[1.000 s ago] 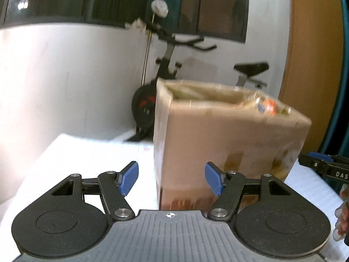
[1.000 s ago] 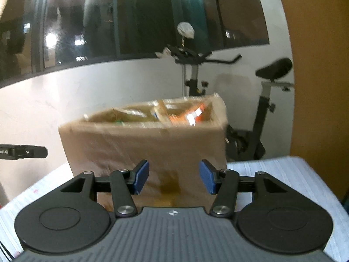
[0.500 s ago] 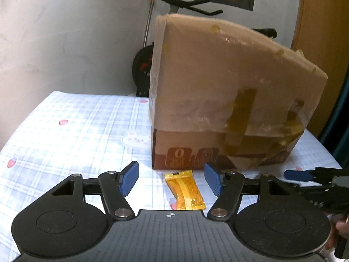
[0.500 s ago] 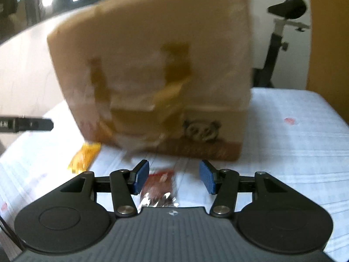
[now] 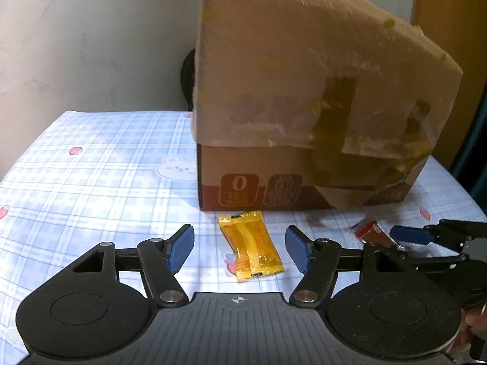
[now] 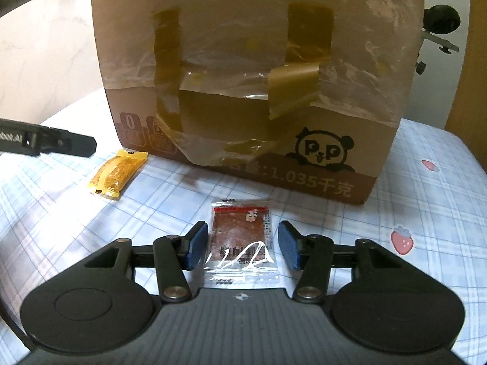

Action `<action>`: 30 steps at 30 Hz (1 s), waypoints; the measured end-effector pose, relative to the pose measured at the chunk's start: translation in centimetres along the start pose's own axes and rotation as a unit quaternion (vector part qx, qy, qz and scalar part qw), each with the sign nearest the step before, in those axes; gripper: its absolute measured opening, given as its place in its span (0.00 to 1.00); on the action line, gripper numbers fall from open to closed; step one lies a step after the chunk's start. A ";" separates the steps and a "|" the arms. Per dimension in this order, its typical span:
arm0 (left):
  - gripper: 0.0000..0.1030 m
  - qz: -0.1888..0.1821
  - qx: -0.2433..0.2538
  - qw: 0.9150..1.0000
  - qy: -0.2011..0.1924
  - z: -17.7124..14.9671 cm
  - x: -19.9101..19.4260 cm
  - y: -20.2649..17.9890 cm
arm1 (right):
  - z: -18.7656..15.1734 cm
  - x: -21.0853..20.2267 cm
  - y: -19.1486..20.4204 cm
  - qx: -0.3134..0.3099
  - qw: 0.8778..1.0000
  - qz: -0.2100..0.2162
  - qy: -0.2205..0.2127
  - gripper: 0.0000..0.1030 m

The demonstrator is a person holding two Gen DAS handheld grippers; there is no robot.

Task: Organize snacks
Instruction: 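Grasp the yellow bar with the left tool while the right tool grasps the jerky packet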

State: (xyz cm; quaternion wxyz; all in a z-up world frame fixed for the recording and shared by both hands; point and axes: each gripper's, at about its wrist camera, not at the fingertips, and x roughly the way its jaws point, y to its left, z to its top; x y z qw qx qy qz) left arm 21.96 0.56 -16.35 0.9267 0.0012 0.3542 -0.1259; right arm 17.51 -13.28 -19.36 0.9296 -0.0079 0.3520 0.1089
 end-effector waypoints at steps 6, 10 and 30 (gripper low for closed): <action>0.67 0.006 0.008 1.000 0.014 -0.8 1.9 -1.4 | -0.3 -0.4 0.2 0.010 1.000 -0.027 -0.011 0.41; 0.67 0.025 0.010 0.999 0.017 -0.8 3.2 -1.9 | -0.4 -0.4 -0.9 0.039 0.999 -0.032 -0.016 0.41; 0.38 0.050 0.009 0.999 -0.007 -2.9 3.9 -3.3 | -0.4 -0.1 -0.8 0.037 0.999 -0.029 -0.023 0.41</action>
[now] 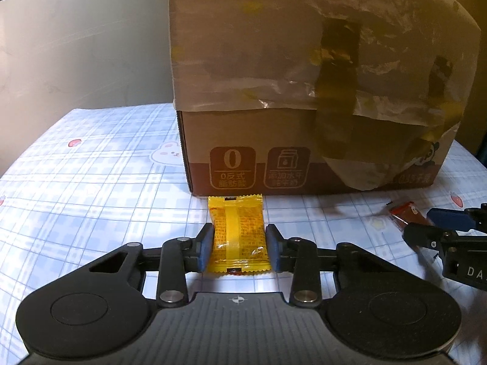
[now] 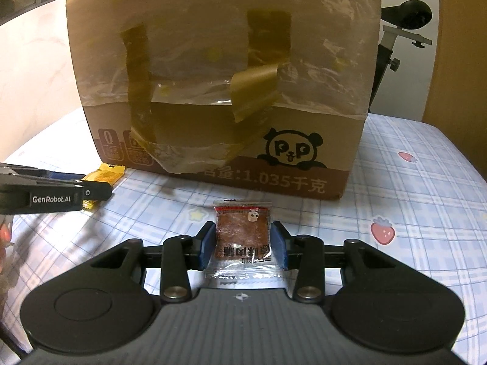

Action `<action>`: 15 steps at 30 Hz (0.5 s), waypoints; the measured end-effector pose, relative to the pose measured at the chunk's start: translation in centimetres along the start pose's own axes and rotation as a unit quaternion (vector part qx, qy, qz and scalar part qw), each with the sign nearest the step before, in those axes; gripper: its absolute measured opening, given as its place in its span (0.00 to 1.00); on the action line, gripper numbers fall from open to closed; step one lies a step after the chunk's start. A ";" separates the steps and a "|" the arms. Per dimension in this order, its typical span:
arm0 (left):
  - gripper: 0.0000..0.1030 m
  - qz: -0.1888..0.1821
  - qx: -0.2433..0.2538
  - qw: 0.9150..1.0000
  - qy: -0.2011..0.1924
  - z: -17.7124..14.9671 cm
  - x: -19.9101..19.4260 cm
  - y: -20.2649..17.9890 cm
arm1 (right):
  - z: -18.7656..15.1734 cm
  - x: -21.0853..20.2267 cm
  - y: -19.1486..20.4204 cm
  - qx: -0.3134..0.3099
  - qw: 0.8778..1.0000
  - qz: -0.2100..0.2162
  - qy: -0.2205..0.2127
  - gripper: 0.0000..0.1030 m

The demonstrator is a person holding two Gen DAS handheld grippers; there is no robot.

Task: Organize snacks
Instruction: 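Grasp the yellow bar with the left tool while the right tool grasps the jerky packet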

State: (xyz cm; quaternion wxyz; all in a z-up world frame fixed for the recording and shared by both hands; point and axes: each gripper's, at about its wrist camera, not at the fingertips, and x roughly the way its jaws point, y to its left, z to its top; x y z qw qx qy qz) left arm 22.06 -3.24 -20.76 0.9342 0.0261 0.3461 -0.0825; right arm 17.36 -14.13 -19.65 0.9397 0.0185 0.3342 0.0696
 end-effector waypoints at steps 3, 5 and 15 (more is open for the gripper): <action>0.38 -0.002 -0.003 1.000 -0.001 -0.2 -0.4 0.4 | 0.0 0.0 0.0 0.001 1.000 0.002 -0.001 0.41; 0.38 -0.004 -0.005 1.000 -0.002 -0.3 -0.6 0.5 | 0.0 0.0 0.0 0.002 1.000 0.003 -0.001 0.41; 0.37 -0.014 -0.019 1.000 -0.005 -0.4 0.1 1.5 | 0.0 0.0 -0.1 0.009 1.000 0.005 -0.003 0.41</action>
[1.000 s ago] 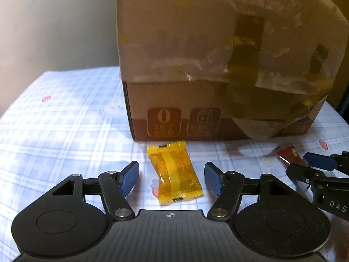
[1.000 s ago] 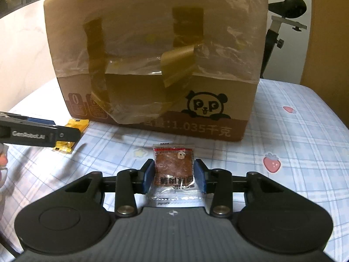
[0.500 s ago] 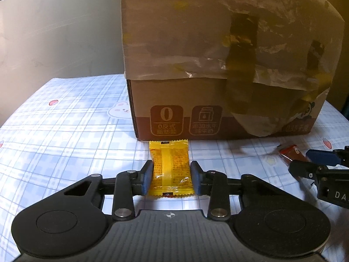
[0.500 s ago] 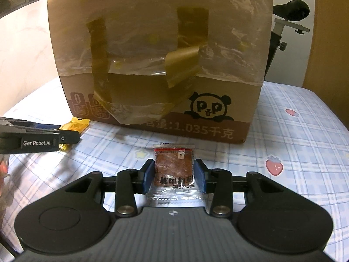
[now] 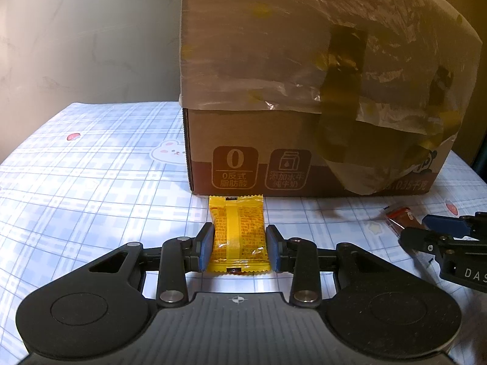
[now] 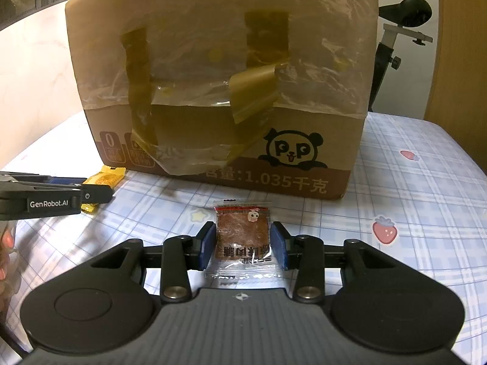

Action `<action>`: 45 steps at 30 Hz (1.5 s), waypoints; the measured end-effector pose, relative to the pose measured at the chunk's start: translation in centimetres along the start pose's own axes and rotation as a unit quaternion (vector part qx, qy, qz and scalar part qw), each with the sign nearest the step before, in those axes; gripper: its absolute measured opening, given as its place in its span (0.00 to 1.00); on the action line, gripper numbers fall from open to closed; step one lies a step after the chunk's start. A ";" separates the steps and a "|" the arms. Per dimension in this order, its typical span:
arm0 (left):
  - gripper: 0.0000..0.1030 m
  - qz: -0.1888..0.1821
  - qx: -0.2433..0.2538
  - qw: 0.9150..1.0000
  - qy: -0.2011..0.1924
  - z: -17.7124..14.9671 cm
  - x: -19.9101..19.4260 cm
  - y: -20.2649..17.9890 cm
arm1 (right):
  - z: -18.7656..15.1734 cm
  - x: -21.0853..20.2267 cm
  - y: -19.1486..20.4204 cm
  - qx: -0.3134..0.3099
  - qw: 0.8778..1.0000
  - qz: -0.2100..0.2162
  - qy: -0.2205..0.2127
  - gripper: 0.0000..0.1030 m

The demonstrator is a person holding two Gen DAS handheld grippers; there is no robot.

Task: Organize snacks
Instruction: 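Grasp the yellow bar with the left tool while the right tool grasps the jerky packet, then lift the yellow bar and jerky packet up over the box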

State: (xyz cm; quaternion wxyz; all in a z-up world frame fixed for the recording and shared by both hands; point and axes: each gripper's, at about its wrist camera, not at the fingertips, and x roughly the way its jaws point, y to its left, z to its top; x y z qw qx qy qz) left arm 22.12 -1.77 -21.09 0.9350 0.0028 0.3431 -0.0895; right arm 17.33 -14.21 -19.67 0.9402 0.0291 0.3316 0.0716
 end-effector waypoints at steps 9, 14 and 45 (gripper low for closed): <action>0.36 -0.011 0.002 1.000 0.008 0.9 -0.7 0.5 | 0.1 -0.3 -0.2 0.015 1.000 -0.002 -0.003 0.41; 0.36 -0.026 0.012 0.999 -0.020 2.3 -3.4 0.8 | 0.5 -1.9 -0.1 0.021 1.000 0.004 -0.017 0.41; 0.36 -0.082 0.031 0.983 -0.158 17.7 -11.0 -0.6 | 17.2 -10.9 -0.5 -0.006 0.976 0.049 -0.211 0.41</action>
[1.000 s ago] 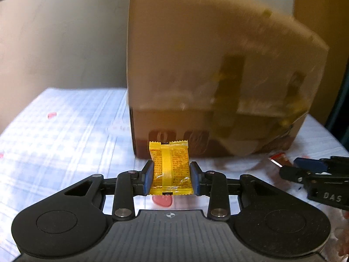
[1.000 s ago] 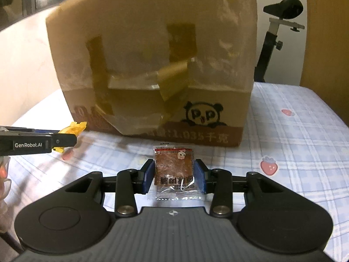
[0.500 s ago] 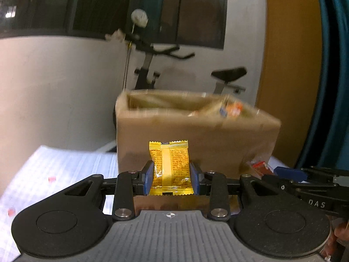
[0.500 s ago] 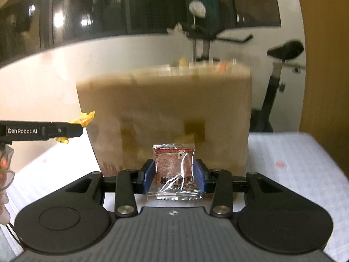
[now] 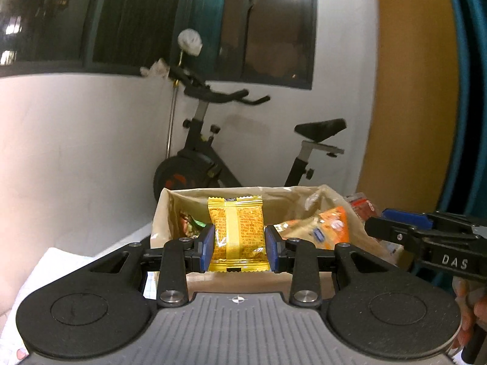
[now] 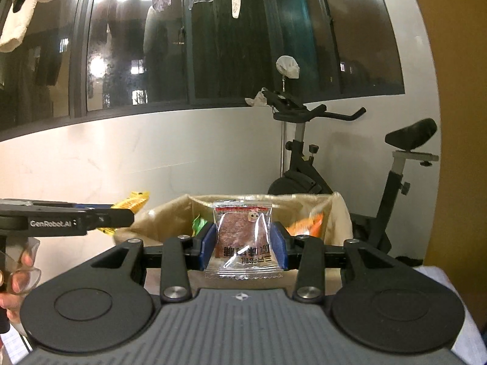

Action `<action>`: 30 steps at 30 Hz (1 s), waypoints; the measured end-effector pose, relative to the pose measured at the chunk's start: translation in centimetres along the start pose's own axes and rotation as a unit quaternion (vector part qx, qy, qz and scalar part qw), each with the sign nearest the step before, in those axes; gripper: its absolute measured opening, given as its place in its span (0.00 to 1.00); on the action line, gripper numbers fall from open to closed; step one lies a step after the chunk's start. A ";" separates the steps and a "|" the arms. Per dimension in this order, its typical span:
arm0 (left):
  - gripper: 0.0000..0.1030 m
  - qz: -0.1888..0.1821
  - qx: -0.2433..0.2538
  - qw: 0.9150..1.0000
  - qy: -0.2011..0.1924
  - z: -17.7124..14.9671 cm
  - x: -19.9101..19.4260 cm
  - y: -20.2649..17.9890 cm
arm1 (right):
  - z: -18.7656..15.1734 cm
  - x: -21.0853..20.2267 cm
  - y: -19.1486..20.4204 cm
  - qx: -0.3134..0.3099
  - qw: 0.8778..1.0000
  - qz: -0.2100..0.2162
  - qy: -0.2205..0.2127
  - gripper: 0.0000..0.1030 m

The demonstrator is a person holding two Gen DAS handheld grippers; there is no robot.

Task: Organize snacks
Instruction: 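Lift the yellow bar and jerky packet up over the box, then open both tools to drop the yellow bar and jerky packet into the box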

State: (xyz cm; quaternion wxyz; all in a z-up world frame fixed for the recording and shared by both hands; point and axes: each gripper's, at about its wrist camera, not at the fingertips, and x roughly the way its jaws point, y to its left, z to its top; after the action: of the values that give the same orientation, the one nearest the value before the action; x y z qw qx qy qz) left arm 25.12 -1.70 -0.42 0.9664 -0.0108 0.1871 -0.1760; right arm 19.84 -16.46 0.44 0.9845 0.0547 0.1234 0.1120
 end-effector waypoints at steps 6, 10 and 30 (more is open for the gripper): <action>0.36 0.001 0.024 0.999 0.036 0.6 3.1 -0.3 | 1.0 3.4 -1.5 -0.010 0.998 -0.054 0.028 0.41; 0.36 0.004 0.028 0.998 0.063 0.1 5.0 -0.8 | 0.5 4.5 -2.7 0.006 0.995 -0.081 0.060 0.41; 0.37 0.035 0.061 0.991 0.110 -0.8 6.6 -1.7 | -1.5 5.2 -4.1 0.022 0.991 -0.080 0.108 0.44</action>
State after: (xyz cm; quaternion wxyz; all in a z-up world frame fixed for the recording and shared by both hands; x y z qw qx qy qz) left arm 29.96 -5.53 -3.37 0.9444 0.0739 0.2813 -0.1537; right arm 25.21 -19.12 -2.77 0.9699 0.0538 0.2350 0.0351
